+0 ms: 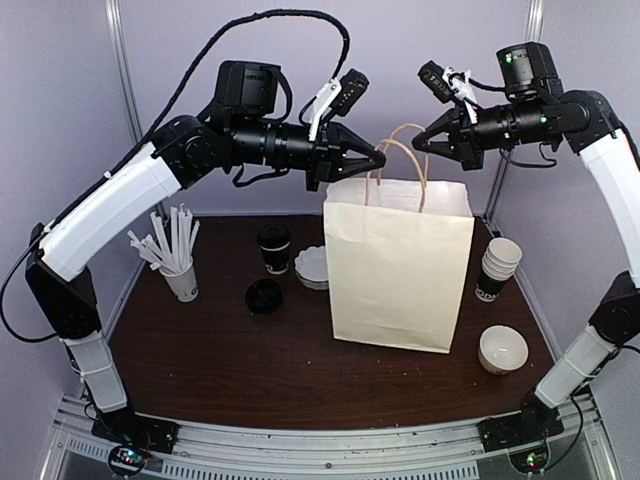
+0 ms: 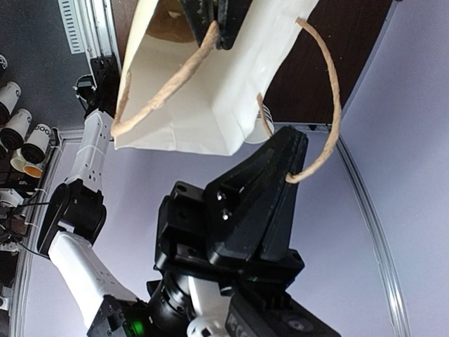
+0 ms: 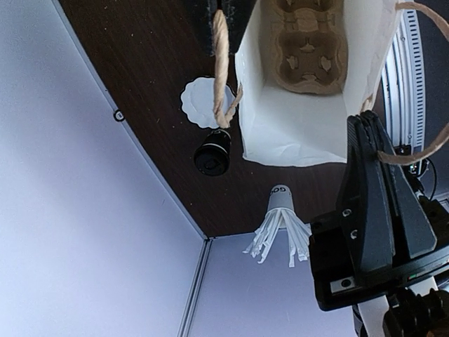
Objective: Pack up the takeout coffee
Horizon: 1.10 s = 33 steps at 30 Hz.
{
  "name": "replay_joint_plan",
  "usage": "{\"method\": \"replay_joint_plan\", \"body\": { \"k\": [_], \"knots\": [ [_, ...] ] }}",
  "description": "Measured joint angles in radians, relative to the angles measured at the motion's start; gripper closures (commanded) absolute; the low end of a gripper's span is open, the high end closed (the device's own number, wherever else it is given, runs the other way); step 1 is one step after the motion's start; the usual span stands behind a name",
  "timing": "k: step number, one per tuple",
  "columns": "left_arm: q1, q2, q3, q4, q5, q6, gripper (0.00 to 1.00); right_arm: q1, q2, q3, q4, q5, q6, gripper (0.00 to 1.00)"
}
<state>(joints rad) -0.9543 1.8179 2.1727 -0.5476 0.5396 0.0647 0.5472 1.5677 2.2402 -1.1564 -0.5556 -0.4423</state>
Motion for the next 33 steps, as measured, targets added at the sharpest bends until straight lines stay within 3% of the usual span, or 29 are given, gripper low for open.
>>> {"method": "replay_joint_plan", "body": {
  "k": [6,33],
  "knots": [
    [0.000,-0.027,-0.091,0.001,0.000,-0.014,1.00,0.011,0.000,-0.019,0.000,0.005,-0.001,1.00],
    [0.000,-0.045,-0.125,0.001,0.003,-0.022,1.00,0.029,0.016,-0.075,0.009,0.025,-0.008,1.00]
  ]
}}
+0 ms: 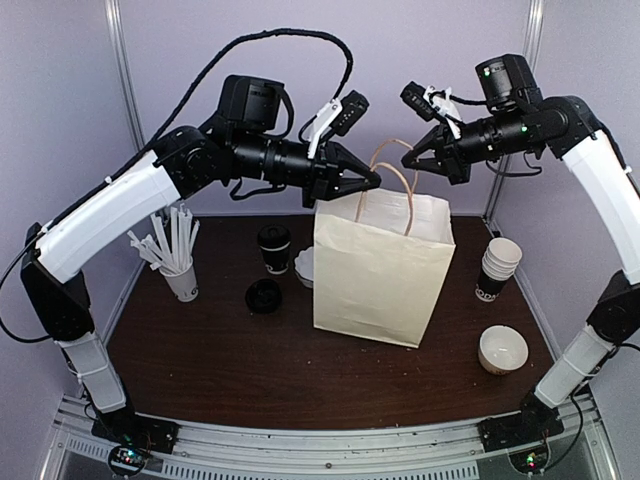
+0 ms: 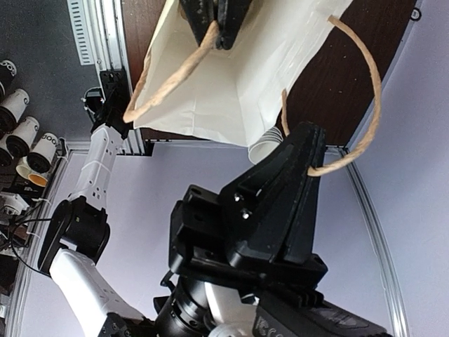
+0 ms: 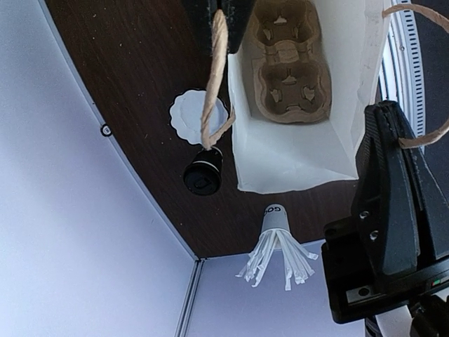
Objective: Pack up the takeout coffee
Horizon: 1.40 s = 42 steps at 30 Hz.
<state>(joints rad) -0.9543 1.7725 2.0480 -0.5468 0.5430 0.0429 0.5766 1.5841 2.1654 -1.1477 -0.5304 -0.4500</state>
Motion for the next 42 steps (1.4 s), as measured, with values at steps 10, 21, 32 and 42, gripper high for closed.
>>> {"method": "replay_joint_plan", "body": {
  "k": [10,21,32,42],
  "knots": [
    [0.000,0.000,-0.008,-0.019,-0.073,0.029,0.02,-0.010,0.073,0.037,-0.003,0.071,-0.010,0.16],
    [0.004,-0.195,-0.192,-0.206,-0.172,0.187,0.03,-0.111,0.002,-0.054,-0.060,-0.030,-0.001,0.19],
    [0.121,0.010,0.105,-0.218,-0.174,0.207,0.11,-0.001,-0.154,-0.242,-0.124,-0.190,-0.135,0.27],
    [0.129,0.354,0.309,-0.270,-0.143,0.219,0.30,0.028,-0.183,-0.289,-0.174,-0.191,-0.206,0.26]
  ]
}}
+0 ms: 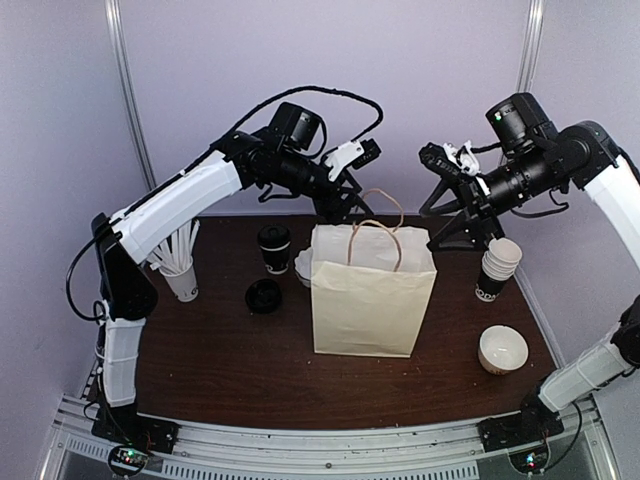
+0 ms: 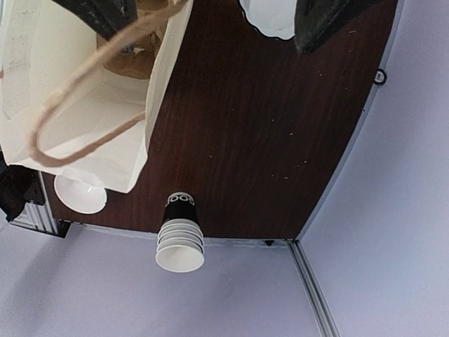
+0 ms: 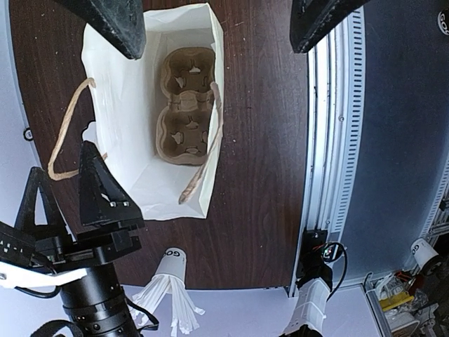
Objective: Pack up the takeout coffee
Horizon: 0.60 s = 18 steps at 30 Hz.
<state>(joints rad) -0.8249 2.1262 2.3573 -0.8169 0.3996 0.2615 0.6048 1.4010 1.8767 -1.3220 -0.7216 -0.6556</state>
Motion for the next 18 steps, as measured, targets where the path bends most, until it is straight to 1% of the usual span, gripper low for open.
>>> {"method": "replay_joint_plan", "body": {
  "k": [1,2,3,4,5,8,10,14,18],
  "knots": [
    [0.000,0.006,0.004,0.001,0.002,0.000,0.40,0.000,-0.008,-0.005,-0.002,0.001,-0.003,0.26],
    [0.000,0.010,0.007,0.006,0.010,0.001,0.59,0.000,-0.018,-0.011,-0.007,0.003,-0.007,0.26],
    [0.001,0.011,0.008,0.011,0.021,0.000,0.79,0.000,-0.027,-0.018,-0.010,0.006,-0.012,0.26],
    [0.002,0.011,0.009,0.017,0.039,-0.001,0.93,0.000,-0.035,-0.022,-0.013,0.013,-0.016,0.27],
    [0.002,0.011,0.010,0.027,0.058,-0.003,1.00,0.000,-0.042,-0.025,-0.015,0.023,-0.019,0.27],
    [-0.002,0.009,0.010,0.056,0.108,-0.010,1.00,-0.007,-0.055,-0.032,-0.015,0.043,-0.026,0.27],
    [-0.009,-0.010,-0.021,0.080,0.133,-0.009,1.00,-0.025,-0.058,-0.037,-0.014,0.050,-0.029,0.28],
    [-0.047,-0.118,-0.169,0.115,0.151,-0.004,1.00,-0.068,-0.059,-0.050,-0.012,0.061,-0.031,0.28],
    [-0.134,-0.279,-0.334,0.152,0.140,0.005,1.00,-0.116,-0.061,-0.055,-0.008,0.073,-0.030,0.28]
  ]
}}
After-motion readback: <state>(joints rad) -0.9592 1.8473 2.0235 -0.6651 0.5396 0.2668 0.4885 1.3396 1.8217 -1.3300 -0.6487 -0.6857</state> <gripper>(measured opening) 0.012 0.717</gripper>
